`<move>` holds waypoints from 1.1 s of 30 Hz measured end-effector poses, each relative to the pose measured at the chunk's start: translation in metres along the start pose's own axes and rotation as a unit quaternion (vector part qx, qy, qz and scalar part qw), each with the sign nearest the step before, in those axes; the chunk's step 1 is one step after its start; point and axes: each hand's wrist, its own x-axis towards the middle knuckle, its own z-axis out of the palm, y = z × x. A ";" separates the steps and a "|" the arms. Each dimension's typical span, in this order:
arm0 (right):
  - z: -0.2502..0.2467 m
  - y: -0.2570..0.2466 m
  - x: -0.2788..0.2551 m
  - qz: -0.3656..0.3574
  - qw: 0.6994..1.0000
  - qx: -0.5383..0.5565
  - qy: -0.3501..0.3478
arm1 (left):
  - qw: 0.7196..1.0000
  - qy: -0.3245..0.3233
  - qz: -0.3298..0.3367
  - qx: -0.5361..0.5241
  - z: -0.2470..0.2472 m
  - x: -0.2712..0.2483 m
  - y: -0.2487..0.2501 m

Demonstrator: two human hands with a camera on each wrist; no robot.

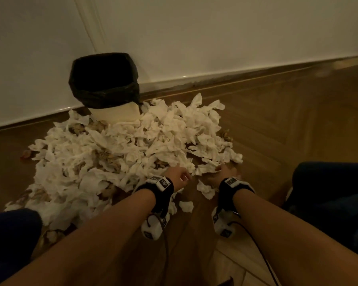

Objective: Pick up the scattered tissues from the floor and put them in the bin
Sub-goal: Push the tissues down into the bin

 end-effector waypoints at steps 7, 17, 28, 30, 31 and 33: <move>0.030 -0.004 0.000 0.004 0.999 -0.043 -0.006 | 0.966 -0.036 0.077 0.243 0.040 0.002 -0.015; 0.044 -0.019 -0.001 0.009 0.996 -0.068 -0.054 | 0.885 -0.148 0.139 0.419 0.054 -0.004 -0.035; 0.055 -0.014 0.011 -0.077 0.990 -0.103 -0.056 | 0.917 -0.153 0.139 0.342 0.062 -0.002 -0.041; 0.057 -0.013 0.013 -0.100 0.990 -0.090 -0.043 | 0.925 -0.158 0.116 0.326 0.063 -0.001 -0.040; 0.057 -0.013 0.014 -0.105 0.991 -0.075 -0.039 | 0.929 -0.161 0.104 0.317 0.063 -0.001 -0.039; 0.055 -0.012 0.015 -0.105 0.993 -0.035 -0.035 | 0.947 -0.163 0.070 0.267 0.061 -0.002 -0.035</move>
